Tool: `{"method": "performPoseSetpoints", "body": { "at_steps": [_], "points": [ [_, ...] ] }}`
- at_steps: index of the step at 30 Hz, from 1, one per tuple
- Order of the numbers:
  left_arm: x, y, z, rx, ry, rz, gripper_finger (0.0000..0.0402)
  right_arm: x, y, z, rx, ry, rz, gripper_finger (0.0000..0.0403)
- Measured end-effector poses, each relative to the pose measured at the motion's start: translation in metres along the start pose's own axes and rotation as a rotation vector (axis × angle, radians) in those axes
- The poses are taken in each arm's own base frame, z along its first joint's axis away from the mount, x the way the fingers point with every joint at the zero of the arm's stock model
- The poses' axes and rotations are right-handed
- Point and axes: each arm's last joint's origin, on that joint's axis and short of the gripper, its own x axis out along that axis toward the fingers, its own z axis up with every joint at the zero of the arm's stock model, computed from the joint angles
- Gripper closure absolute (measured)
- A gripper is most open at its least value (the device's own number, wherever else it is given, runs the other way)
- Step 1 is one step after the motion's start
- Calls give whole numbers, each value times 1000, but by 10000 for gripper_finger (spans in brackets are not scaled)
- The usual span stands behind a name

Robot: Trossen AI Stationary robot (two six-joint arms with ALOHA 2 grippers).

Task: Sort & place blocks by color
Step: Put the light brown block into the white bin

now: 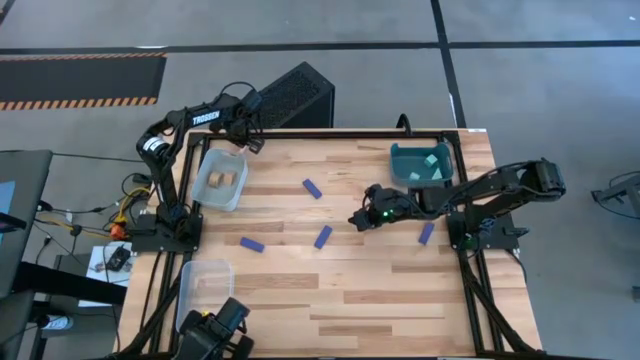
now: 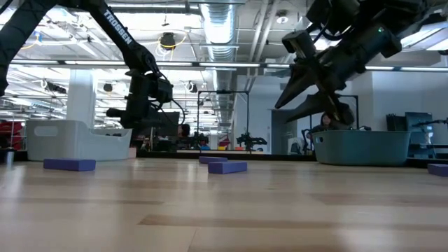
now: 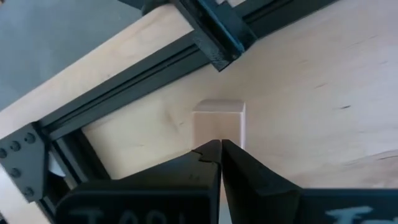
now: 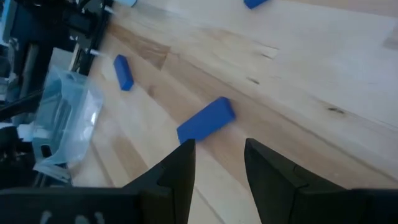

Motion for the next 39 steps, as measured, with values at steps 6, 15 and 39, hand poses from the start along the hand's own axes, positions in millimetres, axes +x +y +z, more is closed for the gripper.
{"method": "performPoseSetpoints", "body": {
  "at_steps": [6, 15, 39],
  "points": [
    [0, -3, 2, -4, -13, -81, 400, -1, -1, -7, -7, -25, -53, 241],
    [-7, -31, 0, 63, -42, -149, 400, -1, 0, -9, -22, -16, -47, 241],
    [-20, -33, 2, 29, -49, -12, 400, -1, 2, -13, -32, 34, -23, 241]
  ]
}}
